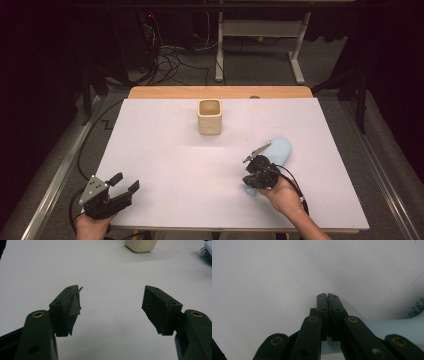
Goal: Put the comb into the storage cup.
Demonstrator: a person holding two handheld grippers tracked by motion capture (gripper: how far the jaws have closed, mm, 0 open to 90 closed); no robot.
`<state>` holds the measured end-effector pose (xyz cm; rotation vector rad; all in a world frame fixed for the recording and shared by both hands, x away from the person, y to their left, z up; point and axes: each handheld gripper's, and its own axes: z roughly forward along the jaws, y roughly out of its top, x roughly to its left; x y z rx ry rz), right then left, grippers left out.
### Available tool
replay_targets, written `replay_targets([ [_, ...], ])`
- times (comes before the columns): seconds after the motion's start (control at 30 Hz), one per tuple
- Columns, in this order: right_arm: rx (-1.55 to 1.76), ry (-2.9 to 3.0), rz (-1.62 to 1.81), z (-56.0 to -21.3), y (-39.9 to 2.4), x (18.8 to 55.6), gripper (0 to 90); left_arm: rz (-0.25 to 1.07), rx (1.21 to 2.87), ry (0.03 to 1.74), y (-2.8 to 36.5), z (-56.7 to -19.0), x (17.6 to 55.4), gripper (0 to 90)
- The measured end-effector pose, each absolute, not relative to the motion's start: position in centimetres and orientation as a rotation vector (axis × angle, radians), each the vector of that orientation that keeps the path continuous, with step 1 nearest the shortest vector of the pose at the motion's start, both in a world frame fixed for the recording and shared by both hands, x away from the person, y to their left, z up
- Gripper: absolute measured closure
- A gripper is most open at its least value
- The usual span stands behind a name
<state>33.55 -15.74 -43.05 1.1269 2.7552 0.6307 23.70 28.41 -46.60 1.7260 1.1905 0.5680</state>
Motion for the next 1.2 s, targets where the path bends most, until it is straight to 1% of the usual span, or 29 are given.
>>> replay_targets([
  [0.27,1.115,2.768,0.627,-43.2,-16.5,33.2,88.9,0.572,1.725,1.189,28.4,-46.6,23.7,31.9],
  [0.77,1.204,2.728,0.623,-43.3,-19.3,32.3,88.8,0.571,1.727,1.192,28.4,-46.6,23.7,31.9],
  [1.2,1.237,2.701,0.622,-43.3,-20.6,31.8,88.5,0.570,1.726,1.191,28.4,-46.7,23.7,31.9],
])
